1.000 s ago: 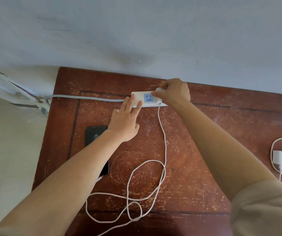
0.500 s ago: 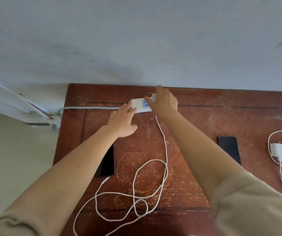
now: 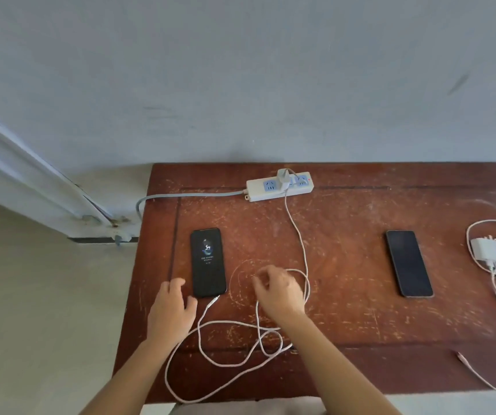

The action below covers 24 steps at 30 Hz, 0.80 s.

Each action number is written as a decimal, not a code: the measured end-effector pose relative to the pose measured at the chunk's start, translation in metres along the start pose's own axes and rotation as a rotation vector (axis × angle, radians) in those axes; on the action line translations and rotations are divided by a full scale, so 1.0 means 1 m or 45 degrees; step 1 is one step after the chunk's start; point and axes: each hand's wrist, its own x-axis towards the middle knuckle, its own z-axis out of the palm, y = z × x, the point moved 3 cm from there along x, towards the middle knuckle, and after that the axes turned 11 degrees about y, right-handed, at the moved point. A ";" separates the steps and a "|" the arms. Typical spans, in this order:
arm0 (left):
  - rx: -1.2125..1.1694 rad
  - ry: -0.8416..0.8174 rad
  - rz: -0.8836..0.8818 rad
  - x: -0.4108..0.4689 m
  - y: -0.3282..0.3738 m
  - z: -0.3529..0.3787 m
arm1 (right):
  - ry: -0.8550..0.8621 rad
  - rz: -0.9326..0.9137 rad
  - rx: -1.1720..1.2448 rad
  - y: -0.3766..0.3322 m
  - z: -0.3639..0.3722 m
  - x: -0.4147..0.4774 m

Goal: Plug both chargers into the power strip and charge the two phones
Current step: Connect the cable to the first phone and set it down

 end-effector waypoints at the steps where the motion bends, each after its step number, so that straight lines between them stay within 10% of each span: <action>1: -0.038 -0.023 -0.033 -0.007 -0.010 0.004 | -0.073 -0.028 -0.012 -0.005 0.012 -0.012; 6: -0.227 -0.048 0.011 -0.010 -0.037 0.009 | -0.317 -0.096 -0.226 -0.036 0.061 -0.051; 15: -0.482 0.029 -0.305 -0.001 -0.040 0.008 | -0.101 -0.239 -0.344 0.004 0.049 -0.062; 24: -0.209 0.124 -0.205 0.022 0.021 0.011 | 0.345 0.481 0.740 0.049 -0.115 -0.007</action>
